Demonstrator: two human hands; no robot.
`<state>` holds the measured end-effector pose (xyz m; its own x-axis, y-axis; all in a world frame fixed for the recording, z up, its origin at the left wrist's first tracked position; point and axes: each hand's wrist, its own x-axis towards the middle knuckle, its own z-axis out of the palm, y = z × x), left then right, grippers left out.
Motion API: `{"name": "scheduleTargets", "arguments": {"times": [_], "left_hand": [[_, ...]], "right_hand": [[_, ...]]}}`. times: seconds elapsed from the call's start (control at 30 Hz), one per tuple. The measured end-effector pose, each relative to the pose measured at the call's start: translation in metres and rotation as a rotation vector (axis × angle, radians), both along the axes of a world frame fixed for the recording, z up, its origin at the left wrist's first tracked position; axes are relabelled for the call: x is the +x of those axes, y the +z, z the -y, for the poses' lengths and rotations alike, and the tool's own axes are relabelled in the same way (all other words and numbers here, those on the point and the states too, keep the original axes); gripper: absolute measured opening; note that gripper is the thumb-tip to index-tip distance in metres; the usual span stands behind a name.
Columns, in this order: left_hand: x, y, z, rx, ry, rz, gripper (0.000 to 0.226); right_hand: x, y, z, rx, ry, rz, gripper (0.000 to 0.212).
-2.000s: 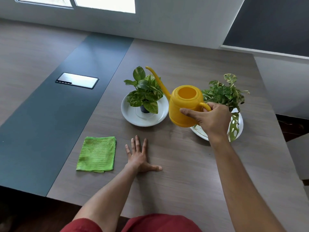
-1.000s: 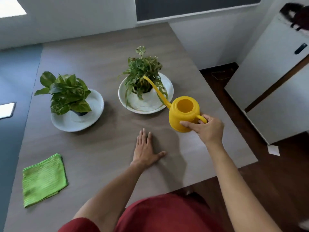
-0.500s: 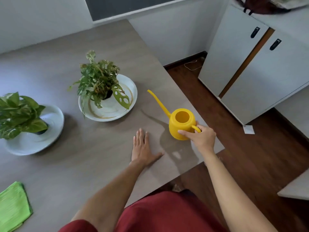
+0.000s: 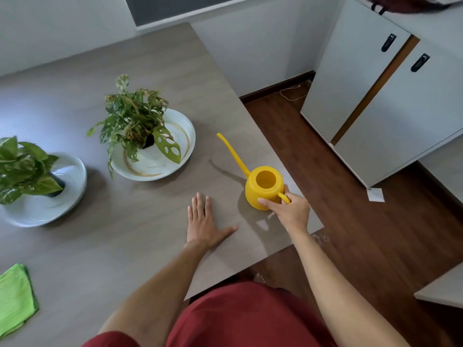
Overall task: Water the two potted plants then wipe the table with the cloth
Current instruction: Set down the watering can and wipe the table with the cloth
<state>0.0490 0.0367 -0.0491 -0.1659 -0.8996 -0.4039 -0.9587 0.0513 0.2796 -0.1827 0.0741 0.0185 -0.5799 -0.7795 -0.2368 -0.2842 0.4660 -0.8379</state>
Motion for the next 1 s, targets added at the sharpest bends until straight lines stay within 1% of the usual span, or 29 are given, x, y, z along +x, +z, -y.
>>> {"name": "scheduleTargets", "arguments": {"times": [0.2, 0.33, 0.37, 0.43, 0.5, 0.57, 0.67, 0.83, 1.0], "left_hand": [[-0.005, 0.006, 0.0, 0.038, 0.015, 0.003, 0.129], [-0.002, 0.01, 0.0, 0.056, 0.014, 0.006, 0.124], [-0.001, 0.01, -0.001, 0.057, 0.018, 0.003, 0.123], [0.0, 0.012, -0.003, 0.051, 0.029, -0.006, 0.119], [0.003, 0.014, -0.005, 0.044, 0.029, -0.014, 0.115], [0.008, 0.015, -0.005, 0.04, 0.03, -0.017, 0.111], [0.018, 0.02, -0.004, 0.028, 0.047, -0.019, 0.108], [0.049, 0.024, -0.005, 0.011, 0.079, -0.026, 0.103], [0.088, 0.024, -0.012, 0.002, 0.131, -0.037, 0.1]], "right_hand": [[-0.002, -0.001, -0.001, -0.036, 0.016, -0.002, 0.056], [-0.002, 0.005, 0.0, -0.049, 0.031, -0.016, 0.073], [-0.001, 0.006, 0.0, -0.069, 0.042, -0.042, 0.076], [0.003, 0.011, 0.001, -0.127, 0.072, -0.17, 0.079], [0.009, 0.015, 0.004, -0.161, 0.108, -0.307, 0.08], [0.018, 0.017, 0.008, -0.159, 0.152, -0.406, 0.081], [0.034, 0.015, 0.015, -0.217, 0.248, -0.538, 0.079], [0.08, 0.009, 0.021, -0.305, 0.409, -0.644, 0.068], [0.133, -0.008, 0.026, -0.211, 0.573, -0.688, 0.061]]}}
